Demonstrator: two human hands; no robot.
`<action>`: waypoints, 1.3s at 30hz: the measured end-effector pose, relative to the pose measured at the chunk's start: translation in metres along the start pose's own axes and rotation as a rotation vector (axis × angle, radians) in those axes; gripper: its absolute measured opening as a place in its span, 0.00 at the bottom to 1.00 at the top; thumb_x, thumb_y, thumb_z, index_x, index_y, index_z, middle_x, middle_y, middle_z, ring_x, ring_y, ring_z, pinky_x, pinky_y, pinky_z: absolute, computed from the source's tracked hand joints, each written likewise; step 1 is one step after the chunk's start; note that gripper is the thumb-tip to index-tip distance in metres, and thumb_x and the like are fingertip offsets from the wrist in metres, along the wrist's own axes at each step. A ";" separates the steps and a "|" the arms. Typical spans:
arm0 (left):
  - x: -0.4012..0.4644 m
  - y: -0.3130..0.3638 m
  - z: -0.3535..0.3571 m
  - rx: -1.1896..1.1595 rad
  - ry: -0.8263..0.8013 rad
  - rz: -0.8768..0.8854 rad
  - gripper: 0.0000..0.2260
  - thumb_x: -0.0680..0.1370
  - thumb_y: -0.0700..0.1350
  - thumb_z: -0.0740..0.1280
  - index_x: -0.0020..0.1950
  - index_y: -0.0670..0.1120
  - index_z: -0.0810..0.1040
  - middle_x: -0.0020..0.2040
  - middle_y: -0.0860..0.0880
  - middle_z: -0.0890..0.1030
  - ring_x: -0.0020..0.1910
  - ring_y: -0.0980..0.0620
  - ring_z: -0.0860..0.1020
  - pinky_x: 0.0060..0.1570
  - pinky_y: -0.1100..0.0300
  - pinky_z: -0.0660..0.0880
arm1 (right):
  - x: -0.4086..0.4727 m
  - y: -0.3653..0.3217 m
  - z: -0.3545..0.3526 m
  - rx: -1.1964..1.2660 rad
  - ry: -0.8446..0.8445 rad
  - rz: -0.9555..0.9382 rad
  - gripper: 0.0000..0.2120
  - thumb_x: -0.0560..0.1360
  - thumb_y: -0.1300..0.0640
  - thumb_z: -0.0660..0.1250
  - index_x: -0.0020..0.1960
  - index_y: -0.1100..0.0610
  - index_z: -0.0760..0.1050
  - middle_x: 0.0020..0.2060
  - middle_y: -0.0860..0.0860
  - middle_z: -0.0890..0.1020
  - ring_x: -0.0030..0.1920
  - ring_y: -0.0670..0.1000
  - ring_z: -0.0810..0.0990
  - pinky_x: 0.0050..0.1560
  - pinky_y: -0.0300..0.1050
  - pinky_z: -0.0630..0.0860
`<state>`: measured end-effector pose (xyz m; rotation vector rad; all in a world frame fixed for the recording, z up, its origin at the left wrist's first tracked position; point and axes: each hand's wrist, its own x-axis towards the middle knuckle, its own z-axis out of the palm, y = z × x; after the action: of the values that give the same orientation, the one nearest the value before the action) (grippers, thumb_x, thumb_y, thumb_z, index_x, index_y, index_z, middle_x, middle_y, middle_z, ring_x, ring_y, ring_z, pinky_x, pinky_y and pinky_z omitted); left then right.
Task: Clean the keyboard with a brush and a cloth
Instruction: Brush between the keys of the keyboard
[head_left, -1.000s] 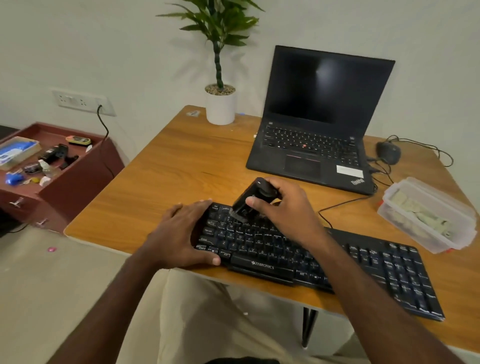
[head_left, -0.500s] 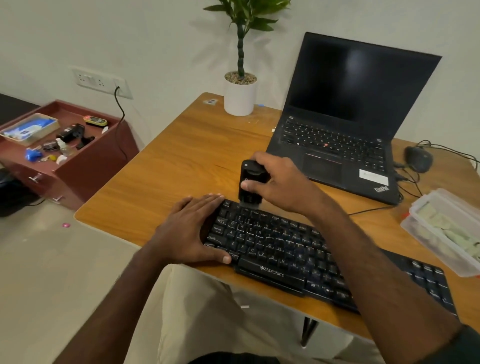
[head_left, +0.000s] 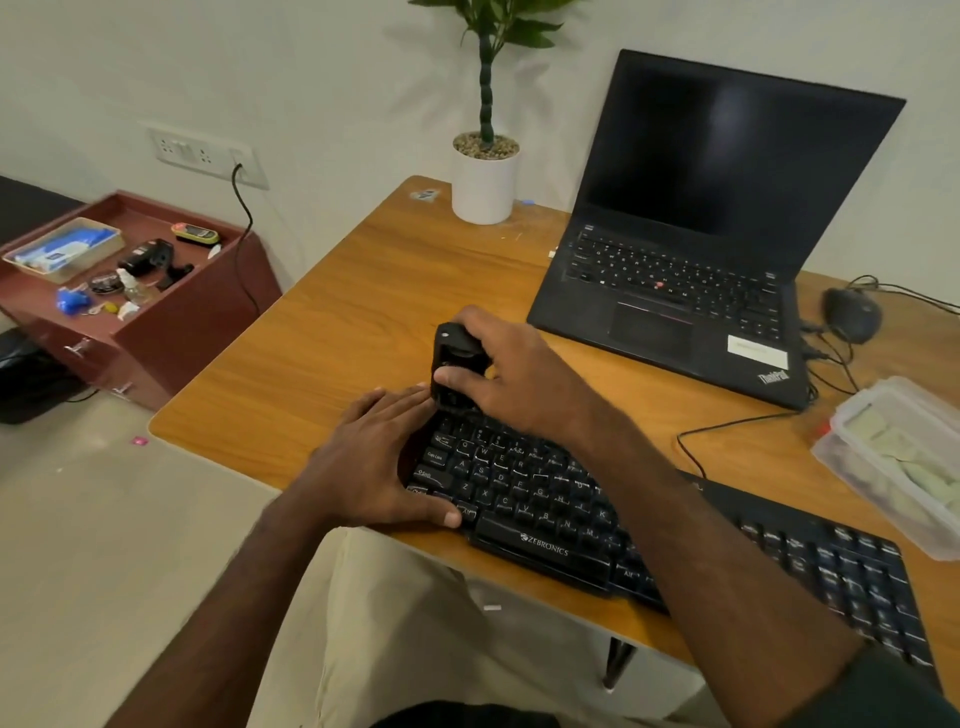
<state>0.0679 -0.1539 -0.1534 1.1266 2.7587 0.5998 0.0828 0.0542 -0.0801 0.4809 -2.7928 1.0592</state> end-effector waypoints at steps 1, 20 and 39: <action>0.000 0.000 0.000 -0.004 -0.001 -0.002 0.61 0.58 0.84 0.59 0.81 0.47 0.56 0.80 0.52 0.56 0.75 0.66 0.46 0.73 0.65 0.34 | 0.000 0.002 -0.001 0.000 -0.025 0.009 0.12 0.78 0.51 0.70 0.57 0.55 0.72 0.45 0.49 0.80 0.45 0.50 0.79 0.42 0.50 0.79; 0.002 -0.002 0.000 -0.026 -0.020 0.002 0.60 0.59 0.84 0.59 0.81 0.48 0.55 0.81 0.54 0.57 0.78 0.62 0.49 0.78 0.55 0.41 | 0.005 0.032 -0.005 0.001 0.076 0.023 0.12 0.77 0.50 0.71 0.56 0.52 0.73 0.45 0.48 0.81 0.45 0.48 0.79 0.42 0.46 0.77; 0.002 -0.004 0.002 -0.027 -0.028 -0.008 0.60 0.59 0.85 0.57 0.82 0.49 0.54 0.81 0.54 0.56 0.79 0.61 0.50 0.78 0.55 0.41 | -0.016 0.046 -0.036 0.103 -0.029 0.166 0.09 0.76 0.52 0.73 0.53 0.50 0.74 0.45 0.48 0.80 0.47 0.49 0.80 0.44 0.45 0.76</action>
<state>0.0646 -0.1545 -0.1570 1.1096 2.7214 0.6138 0.0827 0.1149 -0.0854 0.2796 -2.8554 1.2437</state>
